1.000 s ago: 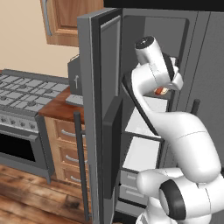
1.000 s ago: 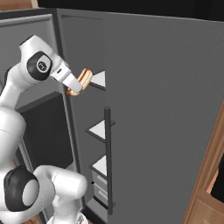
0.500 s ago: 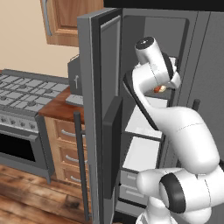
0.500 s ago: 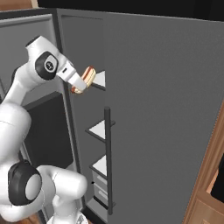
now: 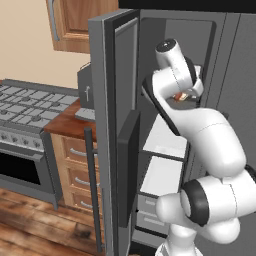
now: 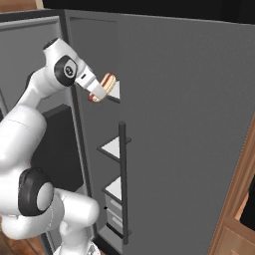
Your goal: Store the hot dog in the freezer for long-term storage. Close the freezer door after placing the cooked food.
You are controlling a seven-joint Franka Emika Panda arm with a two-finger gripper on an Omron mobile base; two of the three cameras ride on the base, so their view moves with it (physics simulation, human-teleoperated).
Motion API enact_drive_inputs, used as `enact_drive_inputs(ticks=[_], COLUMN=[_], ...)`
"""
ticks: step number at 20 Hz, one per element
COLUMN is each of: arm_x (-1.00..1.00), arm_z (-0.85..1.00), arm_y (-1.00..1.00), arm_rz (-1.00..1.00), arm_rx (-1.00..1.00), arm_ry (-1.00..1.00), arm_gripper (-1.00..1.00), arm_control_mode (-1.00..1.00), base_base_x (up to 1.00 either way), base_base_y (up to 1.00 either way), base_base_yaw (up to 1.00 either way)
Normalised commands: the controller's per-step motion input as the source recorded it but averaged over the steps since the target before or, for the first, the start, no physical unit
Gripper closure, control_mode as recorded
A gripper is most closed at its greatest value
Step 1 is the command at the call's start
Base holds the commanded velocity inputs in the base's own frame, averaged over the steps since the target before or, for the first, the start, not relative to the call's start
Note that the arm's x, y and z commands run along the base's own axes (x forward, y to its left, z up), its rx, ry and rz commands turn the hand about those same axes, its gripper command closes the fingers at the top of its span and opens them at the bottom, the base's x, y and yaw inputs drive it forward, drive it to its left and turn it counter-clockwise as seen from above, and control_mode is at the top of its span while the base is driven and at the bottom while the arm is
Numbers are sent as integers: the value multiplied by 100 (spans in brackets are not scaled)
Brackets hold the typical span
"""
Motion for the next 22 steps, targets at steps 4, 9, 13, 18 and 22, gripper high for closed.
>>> enact_drive_inputs(ticks=[4, 9, 13, 18, 22], arm_x=[44, 34, 37, 41, 41], arm_z=[0, 0, 0, 0, 0], arm_y=[-10, -17, -13, -12, -7], arm_rz=[0, 0, 0, 1, 5], arm_rx=[2, 3, 3, 2, 0], arm_ry=[0, 0, 0, 0, 1], arm_gripper=[100, 100, 100, 100, 100], arm_control_mode=[-100, -100, -100, -100, -100], base_base_x=[0, 0, 0, 0, 0], base_base_y=[0, 0, 0, 0, 0], base_base_yaw=[0, 0, 0, 0, 0])
